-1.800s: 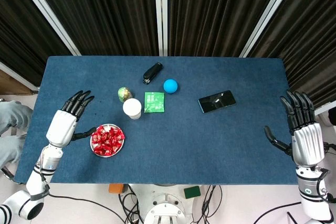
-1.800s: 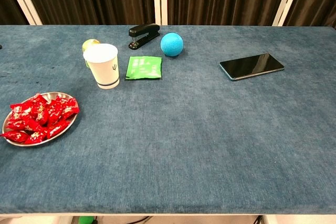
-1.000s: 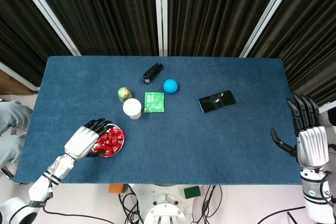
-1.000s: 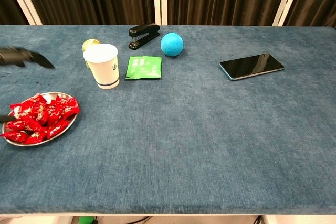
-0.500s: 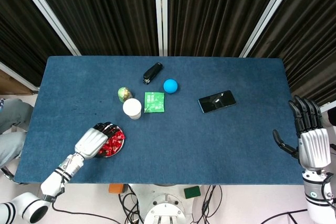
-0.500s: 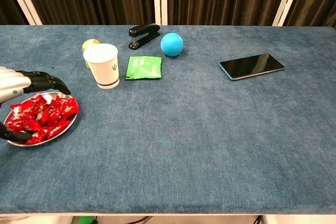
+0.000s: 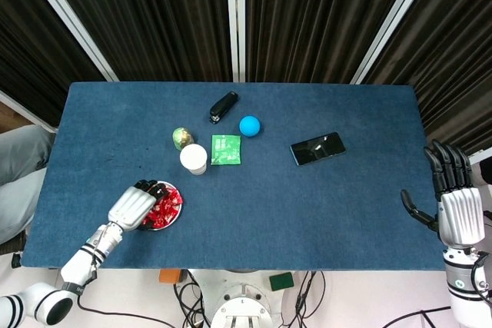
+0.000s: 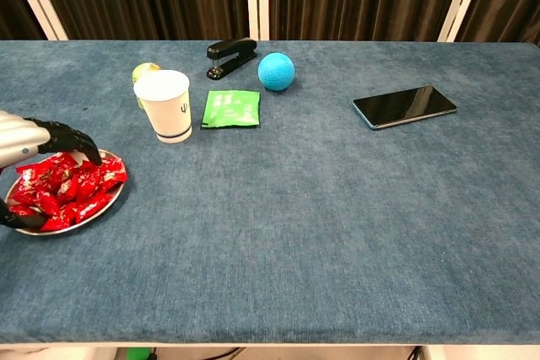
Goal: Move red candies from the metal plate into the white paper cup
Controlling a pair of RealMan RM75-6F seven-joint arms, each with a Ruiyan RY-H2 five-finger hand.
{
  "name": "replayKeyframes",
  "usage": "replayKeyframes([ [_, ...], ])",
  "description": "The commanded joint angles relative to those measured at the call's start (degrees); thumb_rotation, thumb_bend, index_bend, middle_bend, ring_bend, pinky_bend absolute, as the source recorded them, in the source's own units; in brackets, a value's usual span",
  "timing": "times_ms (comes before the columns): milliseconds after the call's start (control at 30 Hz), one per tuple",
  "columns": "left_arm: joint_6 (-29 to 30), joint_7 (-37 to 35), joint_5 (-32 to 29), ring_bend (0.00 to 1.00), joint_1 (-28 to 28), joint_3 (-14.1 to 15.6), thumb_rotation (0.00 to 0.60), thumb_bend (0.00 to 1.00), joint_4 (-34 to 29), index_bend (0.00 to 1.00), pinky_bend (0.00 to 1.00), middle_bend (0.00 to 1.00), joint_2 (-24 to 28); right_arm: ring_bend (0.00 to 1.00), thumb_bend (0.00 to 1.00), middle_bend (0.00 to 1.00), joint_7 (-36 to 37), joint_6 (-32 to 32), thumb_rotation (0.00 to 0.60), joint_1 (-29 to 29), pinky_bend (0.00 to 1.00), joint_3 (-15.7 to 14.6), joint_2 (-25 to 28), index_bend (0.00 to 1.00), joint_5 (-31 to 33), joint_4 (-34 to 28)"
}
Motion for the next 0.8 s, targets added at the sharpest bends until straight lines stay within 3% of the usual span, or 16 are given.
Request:
replayKeyframes([
  [33, -0.31, 0.3, -0.26, 0.17, -0.32, 0.04, 0.6, 0.16, 0.25, 0.24, 0.21, 0.19, -0.35, 0.0, 0.31, 0.0, -0.04, -0.08, 0.6, 0.01, 0.0, -0.03, -0.03, 0.0, 0.02, 0.01],
  [800, -0.65, 2.39, -1.7, 0.38, -1.69, 0.1, 0.6, 0.26, 1.32, 0.36, 0.22, 0.34, -1.38, 0.0, 0.32, 0.0, -0.02, -0.9, 0.6, 0.02, 0.0, 0.08, -0.03, 0.0, 1.01, 0.02],
])
